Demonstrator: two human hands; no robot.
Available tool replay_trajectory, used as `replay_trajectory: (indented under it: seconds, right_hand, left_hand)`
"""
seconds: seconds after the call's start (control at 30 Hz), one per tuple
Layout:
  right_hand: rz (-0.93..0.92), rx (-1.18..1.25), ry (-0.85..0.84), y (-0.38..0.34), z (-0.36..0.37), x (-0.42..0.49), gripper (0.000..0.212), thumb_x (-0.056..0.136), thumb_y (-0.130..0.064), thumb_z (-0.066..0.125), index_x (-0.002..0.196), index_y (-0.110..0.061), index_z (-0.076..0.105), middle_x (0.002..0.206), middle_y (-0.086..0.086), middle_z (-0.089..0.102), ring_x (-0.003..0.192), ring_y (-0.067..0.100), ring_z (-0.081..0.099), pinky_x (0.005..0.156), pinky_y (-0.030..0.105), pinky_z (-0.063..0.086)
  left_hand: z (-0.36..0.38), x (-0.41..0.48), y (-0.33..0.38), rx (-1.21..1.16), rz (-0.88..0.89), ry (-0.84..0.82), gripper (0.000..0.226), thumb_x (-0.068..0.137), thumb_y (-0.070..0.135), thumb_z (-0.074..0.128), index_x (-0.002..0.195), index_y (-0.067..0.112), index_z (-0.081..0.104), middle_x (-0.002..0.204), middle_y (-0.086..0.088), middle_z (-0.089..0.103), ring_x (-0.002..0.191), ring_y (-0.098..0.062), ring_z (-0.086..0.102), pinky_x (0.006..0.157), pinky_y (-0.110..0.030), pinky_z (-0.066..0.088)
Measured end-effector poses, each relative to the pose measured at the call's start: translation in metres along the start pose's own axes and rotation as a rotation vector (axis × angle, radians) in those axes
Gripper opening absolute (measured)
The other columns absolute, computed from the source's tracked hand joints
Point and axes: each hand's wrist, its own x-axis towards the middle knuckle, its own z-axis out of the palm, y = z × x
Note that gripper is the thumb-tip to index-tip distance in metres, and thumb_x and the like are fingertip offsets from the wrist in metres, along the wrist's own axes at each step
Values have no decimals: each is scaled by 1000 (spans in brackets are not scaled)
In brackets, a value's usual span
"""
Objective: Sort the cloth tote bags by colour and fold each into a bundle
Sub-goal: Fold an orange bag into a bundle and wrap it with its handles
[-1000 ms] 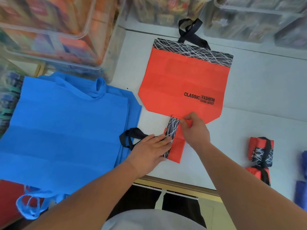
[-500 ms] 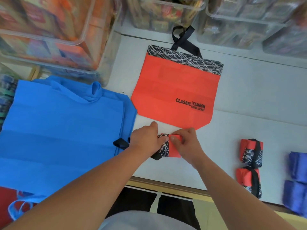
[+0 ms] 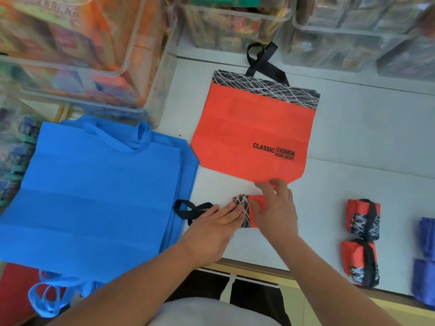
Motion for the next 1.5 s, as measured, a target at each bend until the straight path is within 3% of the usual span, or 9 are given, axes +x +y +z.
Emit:
replay_trajectory:
  seconds: [0.17, 0.3, 0.4, 0.53, 0.77, 1.03, 1.3, 1.43, 1.5]
  right_hand:
    - [100, -11, -165, 0, 9, -26, 62, 102, -50, 19, 152, -23, 44, 163, -3, 32, 154, 26, 9, 122, 52, 14]
    - [70, -39, -217, 22, 14, -31, 72, 99, -65, -5, 159, -32, 19, 168, -6, 17, 155, 23, -4, 123, 56, 6]
    - [72, -123, -288, 22, 14, -28, 76, 96, -65, -9, 161, -33, 12, 170, -6, 7, 155, 24, -10, 123, 54, 1]
    - [92, -173, -357, 20, 10, -26, 81, 88, -69, -16, 161, -37, 2, 169, -9, -4, 153, 21, -18, 123, 51, -6]
    - [154, -180, -448, 13, 5, -22, 81, 84, -74, -3, 159, -43, -1, 168, -14, -11, 151, 17, -24, 123, 49, -10]
    - [173, -186, -498, 6, 1, -19, 106, 71, -99, 19, 158, -43, -2, 165, -16, -19, 148, 13, -33, 121, 46, -18]
    - [205, -293, -293, -3, 19, -27, 93, 82, -92, 27, 157, -39, 10, 169, -6, -10, 153, 23, -22, 125, 48, -8]
    - [201, -333, -255, -2, 26, -28, 90, 85, -89, 28, 157, -39, 11, 169, -4, -6, 154, 26, -19, 126, 50, -4]
    - [196, -343, -242, -1, 27, -29, 89, 86, -88, 29, 157, -38, 12, 169, -2, -4, 154, 27, -16, 126, 51, -2]
  left_hand:
    - [7, 32, 20, -110, 62, 89, 52, 103, 19, 51, 153, 27, 40, 165, 13, 25, 154, -4, 9, 124, -34, 15]
    - [5, 27, 12, -17, 80, 294, 28, 97, 23, 51, 118, 19, 69, 116, 3, 68, 106, -20, 62, 91, -33, 46]
    - [-8, 12, -8, 11, -31, 301, 20, 93, 37, 56, 87, 23, 69, 79, 10, 63, 78, -18, 57, 77, -34, 40]
    - [-45, -4, -22, -222, -105, 128, 10, 92, 32, 69, 88, 25, 63, 81, 13, 58, 77, -9, 51, 70, -35, 48]
    - [-102, -34, -32, -617, -388, -159, 15, 84, 42, 79, 85, 34, 66, 88, 14, 70, 94, -3, 65, 87, -26, 52]
    - [-67, -17, -28, -856, -608, 166, 15, 99, 33, 62, 93, 20, 63, 78, -5, 63, 69, -8, 55, 66, -28, 46]
    - [-40, 8, -22, -753, -964, 122, 34, 99, 47, 53, 86, 17, 60, 78, -2, 63, 65, -20, 59, 64, -36, 55]
    - [-43, 7, -29, -565, -861, 242, 23, 93, 41, 66, 100, 21, 59, 101, 5, 63, 92, -17, 62, 80, -37, 56]
    - [-49, -3, -34, -276, -524, 453, 21, 92, 28, 70, 108, 17, 61, 113, 3, 60, 103, -18, 57, 83, -36, 52]
